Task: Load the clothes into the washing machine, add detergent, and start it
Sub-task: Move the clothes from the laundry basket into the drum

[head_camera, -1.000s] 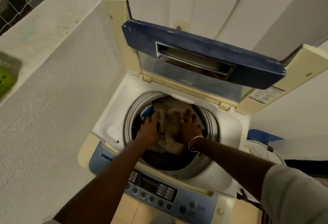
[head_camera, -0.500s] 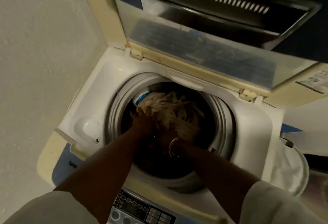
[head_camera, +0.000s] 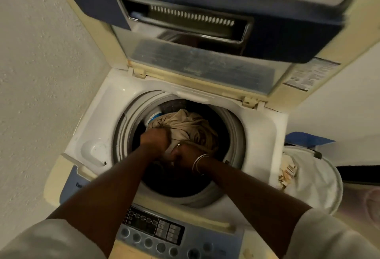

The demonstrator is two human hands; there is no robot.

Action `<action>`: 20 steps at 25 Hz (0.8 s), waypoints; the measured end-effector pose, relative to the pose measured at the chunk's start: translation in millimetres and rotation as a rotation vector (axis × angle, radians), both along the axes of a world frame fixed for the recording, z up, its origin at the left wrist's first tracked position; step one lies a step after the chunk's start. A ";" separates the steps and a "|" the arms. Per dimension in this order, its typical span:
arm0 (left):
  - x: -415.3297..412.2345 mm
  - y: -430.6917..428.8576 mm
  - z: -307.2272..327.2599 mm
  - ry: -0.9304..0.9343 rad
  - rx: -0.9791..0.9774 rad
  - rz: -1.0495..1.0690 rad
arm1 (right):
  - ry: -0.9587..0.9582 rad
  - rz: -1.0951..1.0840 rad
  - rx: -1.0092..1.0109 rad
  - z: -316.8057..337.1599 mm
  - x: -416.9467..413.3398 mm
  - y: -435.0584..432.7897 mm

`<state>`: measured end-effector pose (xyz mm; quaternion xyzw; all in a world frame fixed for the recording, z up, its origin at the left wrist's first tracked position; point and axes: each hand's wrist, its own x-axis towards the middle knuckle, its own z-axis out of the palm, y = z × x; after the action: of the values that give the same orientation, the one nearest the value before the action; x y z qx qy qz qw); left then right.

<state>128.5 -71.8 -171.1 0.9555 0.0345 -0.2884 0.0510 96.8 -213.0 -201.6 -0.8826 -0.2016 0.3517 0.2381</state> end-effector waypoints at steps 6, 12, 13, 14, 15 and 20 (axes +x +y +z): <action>-41.1 -62.6 78.6 -0.244 -0.386 0.512 | -0.017 -0.160 0.069 79.3 -25.6 -64.0; -92.0 -159.6 152.9 -0.616 -0.979 0.815 | -0.205 -0.450 0.328 155.1 -70.4 -129.7; -99.6 -175.2 161.7 -0.637 -1.058 0.780 | -0.239 -0.571 0.386 160.7 -80.1 -145.8; -107.3 -191.2 168.4 -0.650 -1.127 0.735 | -0.277 -0.683 0.444 163.8 -89.3 -161.7; -115.7 -207.2 175.0 -0.660 -1.185 0.674 | -0.317 -0.770 0.500 168.2 -100.0 -177.8; -140.6 -303.6 179.8 -0.599 -1.279 0.376 | -0.356 -1.054 0.556 159.9 -142.7 -269.5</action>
<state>-12.1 -375.4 8.7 0.7547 0.0073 0.0353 0.6551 -45.9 -482.4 -41.7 -0.8135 0.1409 -0.0312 0.5634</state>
